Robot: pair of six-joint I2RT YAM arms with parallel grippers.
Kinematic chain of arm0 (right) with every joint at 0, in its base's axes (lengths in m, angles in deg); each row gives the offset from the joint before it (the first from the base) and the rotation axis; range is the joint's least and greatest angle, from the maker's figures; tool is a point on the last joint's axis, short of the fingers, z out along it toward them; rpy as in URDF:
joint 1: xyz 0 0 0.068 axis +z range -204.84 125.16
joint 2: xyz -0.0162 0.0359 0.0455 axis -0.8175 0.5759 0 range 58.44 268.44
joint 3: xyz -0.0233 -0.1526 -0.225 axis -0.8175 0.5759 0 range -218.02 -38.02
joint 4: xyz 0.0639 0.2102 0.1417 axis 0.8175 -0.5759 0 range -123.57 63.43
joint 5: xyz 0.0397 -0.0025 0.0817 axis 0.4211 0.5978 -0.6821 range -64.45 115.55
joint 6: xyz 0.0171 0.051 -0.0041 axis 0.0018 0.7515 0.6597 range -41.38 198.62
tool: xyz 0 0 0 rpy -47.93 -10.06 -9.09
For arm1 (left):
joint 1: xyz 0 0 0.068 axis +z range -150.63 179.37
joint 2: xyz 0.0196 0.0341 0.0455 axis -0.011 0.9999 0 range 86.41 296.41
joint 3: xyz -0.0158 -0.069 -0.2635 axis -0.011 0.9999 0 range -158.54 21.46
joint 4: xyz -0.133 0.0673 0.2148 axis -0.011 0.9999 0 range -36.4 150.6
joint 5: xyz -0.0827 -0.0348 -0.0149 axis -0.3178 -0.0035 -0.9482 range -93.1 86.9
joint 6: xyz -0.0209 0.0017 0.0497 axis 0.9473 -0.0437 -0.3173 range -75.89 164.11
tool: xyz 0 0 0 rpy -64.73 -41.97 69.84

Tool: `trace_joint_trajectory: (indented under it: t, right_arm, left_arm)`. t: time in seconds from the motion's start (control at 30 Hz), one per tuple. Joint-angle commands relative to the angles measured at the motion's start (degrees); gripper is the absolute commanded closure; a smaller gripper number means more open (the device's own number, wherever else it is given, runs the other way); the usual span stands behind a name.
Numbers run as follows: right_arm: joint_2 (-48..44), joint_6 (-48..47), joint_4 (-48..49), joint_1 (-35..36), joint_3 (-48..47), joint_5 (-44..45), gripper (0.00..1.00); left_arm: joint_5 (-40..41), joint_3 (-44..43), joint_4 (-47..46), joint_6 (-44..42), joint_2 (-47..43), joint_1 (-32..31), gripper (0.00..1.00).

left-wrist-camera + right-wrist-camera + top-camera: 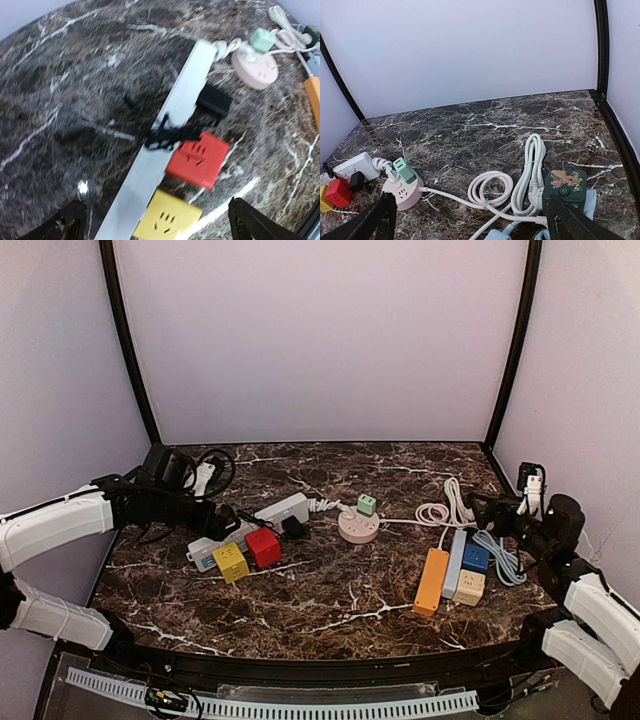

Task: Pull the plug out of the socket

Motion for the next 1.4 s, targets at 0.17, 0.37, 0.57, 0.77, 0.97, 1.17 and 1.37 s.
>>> trace_joint_trajectory:
  t: [0.17, 0.37, 0.57, 0.77, 0.97, 1.17, 1.37]
  right_arm:
    - [0.4, -0.2, -0.3, 0.4, 0.1, 0.2, 0.01]
    - [-0.5, -0.2, -0.9, 0.3, 0.2, 0.3, 0.01]
    - [-0.9, -0.2, -1.3, 0.3, 0.2, 0.5, 0.01]
    - [-0.8, -0.3, -1.3, 0.3, 0.1, 0.8, 0.01]
    - [-0.7, -0.5, -1.3, 0.4, 0.1, 0.9, 0.01]
    - [-1.1, -0.4, -2.6, 0.5, -0.9, 0.1, 0.01]
    - [-1.4, 0.4, -10.6, 1.8, -6.1, 0.3, 0.02]
  left_arm:
    - [5.9, 8.8, 8.6, 5.4, -6.9, 5.0, 0.01]
    - [1.4, 6.2, 8.5, 1.8, -0.7, 6.5, 0.02]
    - [-3.5, 1.7, 9.8, -0.7, 6.3, 6.6, 0.20]
    - [-18.3, 0.7, 11.3, -2.4, 9.4, 6.2, 0.43]
    - [-23.6, 0.2, 11.4, -1.0, 8.7, 1.2, 0.46]
    - [-14.6, -1.3, 12.3, -1.3, 10.0, 0.0, 0.37]
    - [-12.3, -3.9, 13.3, -2.1, 15.5, 0.0, 0.33]
